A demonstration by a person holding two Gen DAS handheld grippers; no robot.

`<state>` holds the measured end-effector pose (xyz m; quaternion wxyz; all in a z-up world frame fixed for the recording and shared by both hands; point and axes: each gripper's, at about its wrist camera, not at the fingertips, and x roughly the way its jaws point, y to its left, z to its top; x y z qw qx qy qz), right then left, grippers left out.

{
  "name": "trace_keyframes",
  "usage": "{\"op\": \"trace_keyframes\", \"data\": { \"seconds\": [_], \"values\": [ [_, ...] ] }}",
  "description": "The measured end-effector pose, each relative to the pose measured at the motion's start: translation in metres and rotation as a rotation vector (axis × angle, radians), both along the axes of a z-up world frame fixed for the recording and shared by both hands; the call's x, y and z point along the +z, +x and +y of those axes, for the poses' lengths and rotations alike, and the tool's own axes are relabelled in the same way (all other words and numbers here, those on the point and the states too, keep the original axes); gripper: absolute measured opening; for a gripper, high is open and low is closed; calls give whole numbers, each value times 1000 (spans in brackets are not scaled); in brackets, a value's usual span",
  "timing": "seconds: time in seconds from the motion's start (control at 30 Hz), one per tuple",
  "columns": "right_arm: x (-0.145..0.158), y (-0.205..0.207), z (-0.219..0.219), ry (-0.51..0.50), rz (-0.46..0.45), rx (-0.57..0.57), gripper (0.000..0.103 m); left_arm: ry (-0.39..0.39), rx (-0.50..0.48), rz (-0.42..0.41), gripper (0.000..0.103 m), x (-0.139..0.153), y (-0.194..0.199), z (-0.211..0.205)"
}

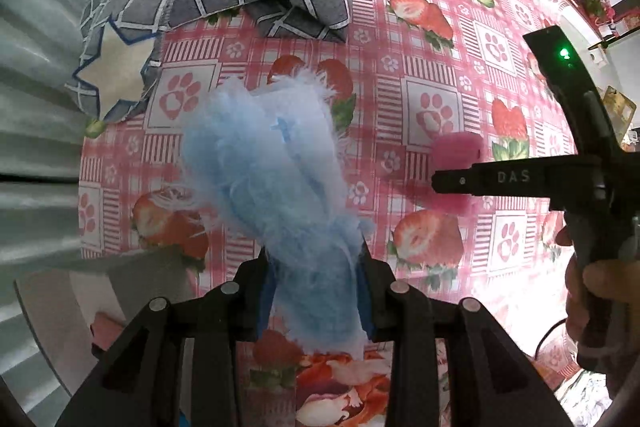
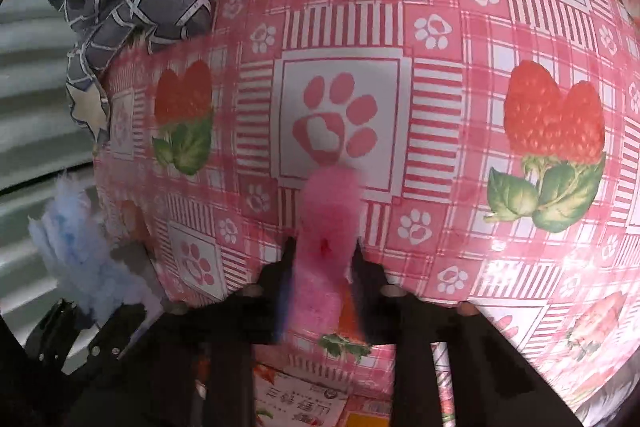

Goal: Organize soft objects
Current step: 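Grasp the light-blue fluffy scrunchie with the left tool while the right tool grasps the pink sponge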

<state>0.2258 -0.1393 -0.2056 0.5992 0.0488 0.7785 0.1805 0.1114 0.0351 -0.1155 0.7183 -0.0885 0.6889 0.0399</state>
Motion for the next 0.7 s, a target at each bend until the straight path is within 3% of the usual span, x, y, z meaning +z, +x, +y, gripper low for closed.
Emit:
{"op": "trace_keyframes", "data": {
  "seconds": [0.07, 0.17, 0.27, 0.43, 0.5, 0.7],
  "values": [
    [4, 0, -13, 19, -3, -46, 23, -9, -1, -8, 38, 4, -3, -2],
    [10, 3, -56, -37, -17, -169, 28, -6, -18, -19, 38, 9, -7, -8],
    [16, 6, -100, -140, -20, -271, 66, -18, -30, -22, 38, 10, -11, -12],
    [29, 8, -101, -125, -63, -233, 68, -19, -50, -19, 38, 8, -12, -22],
    [28, 8, -93, -134, -74, -215, 83, -21, -49, -17, 38, 7, -11, -24],
    [0, 5, -75, -201, -83, -135, 83, -24, -54, -26, 40, 11, -14, -28]
  ]
}}
